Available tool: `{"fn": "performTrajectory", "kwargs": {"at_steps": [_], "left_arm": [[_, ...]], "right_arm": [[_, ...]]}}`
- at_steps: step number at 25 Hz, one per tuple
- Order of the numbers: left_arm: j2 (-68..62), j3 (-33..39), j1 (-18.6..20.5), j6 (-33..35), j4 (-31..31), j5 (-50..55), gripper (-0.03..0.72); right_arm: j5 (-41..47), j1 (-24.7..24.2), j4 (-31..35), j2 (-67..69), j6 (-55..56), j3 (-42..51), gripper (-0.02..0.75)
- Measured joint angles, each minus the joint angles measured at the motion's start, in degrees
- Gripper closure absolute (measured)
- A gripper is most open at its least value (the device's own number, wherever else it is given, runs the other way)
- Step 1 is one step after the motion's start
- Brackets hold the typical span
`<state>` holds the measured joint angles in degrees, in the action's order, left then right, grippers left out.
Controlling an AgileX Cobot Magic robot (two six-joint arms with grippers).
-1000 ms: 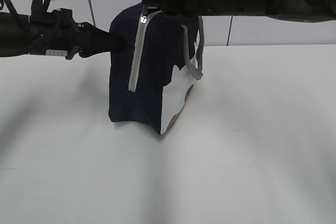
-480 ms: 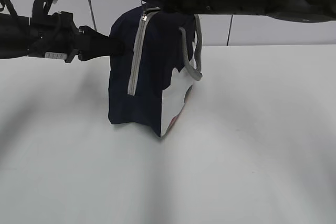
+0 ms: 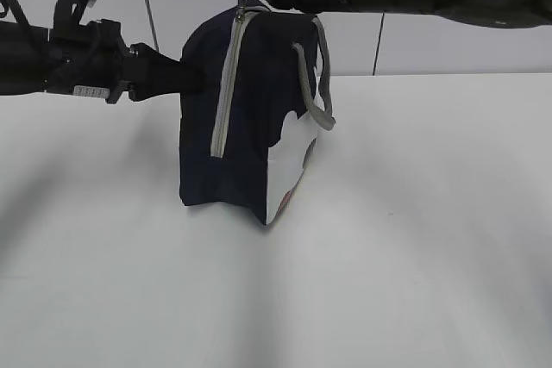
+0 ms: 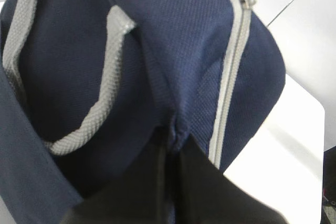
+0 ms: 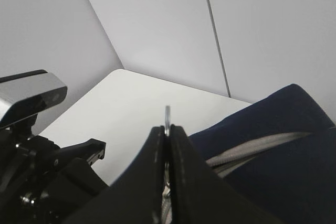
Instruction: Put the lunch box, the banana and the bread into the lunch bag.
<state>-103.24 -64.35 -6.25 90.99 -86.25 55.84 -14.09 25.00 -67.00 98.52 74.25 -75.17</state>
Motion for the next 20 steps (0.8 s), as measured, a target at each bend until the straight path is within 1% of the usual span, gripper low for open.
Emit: {"fn": "performTrajectory", "kwargs": {"at_steps": [7,10,16,20], "left_arm": [[0.0,-0.16,0.0,-1.6,1.71,0.2,0.685],[0.0,-0.16,0.0,-1.75,1.96,0.5,0.685],[0.0,-0.16,0.0,-2.03,3.64,0.79,0.685],[0.0,-0.16,0.0,-2.09,4.11,1.1,0.685]], "right_arm": [[4.35,0.0,0.37,0.0,0.15,-1.65,0.754],[4.7,-0.55,0.49,0.22,0.31,-2.01,0.754],[0.11,-5.42,0.6,1.41,4.0,-2.15,0.754],[-1.51,-6.26,0.25,1.77,4.47,-2.77,0.754]]}}
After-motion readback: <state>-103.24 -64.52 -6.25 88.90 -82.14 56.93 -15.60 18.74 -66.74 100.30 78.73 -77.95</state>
